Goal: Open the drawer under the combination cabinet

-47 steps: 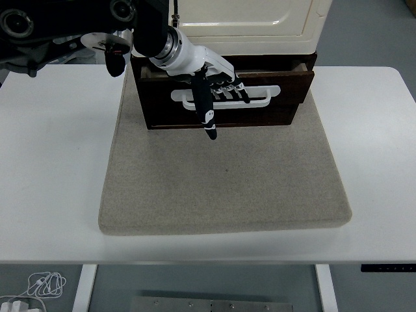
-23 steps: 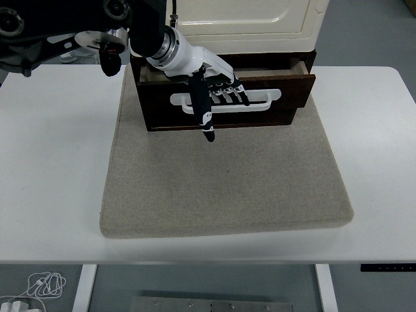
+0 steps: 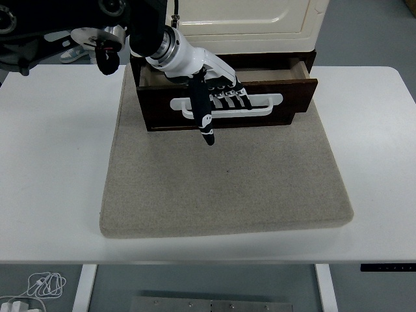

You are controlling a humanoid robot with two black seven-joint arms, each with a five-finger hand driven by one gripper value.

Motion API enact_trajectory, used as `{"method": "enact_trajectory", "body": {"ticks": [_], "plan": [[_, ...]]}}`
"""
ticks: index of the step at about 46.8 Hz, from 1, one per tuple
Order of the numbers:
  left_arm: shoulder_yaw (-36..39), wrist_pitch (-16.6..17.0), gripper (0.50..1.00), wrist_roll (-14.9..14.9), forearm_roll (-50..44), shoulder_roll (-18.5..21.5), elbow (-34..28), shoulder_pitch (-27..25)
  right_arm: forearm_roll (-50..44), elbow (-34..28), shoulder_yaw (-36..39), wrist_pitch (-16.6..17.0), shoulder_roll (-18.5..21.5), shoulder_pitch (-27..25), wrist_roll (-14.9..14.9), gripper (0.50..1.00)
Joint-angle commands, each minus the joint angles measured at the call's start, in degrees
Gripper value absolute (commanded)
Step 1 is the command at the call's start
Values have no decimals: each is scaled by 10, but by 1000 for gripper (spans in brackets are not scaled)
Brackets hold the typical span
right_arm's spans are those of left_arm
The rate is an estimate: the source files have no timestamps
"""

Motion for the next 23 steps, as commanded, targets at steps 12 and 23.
{"method": "enact_trajectory", "body": {"ticks": [12, 23], "plan": [[0, -8, 1000, 0, 0, 3, -17, -5, 0, -1, 0, 0, 0, 0, 0, 926], [1, -8, 1000, 0, 1, 4, -28, -5, 0, 0, 0, 0, 0, 0, 0, 926]]}}
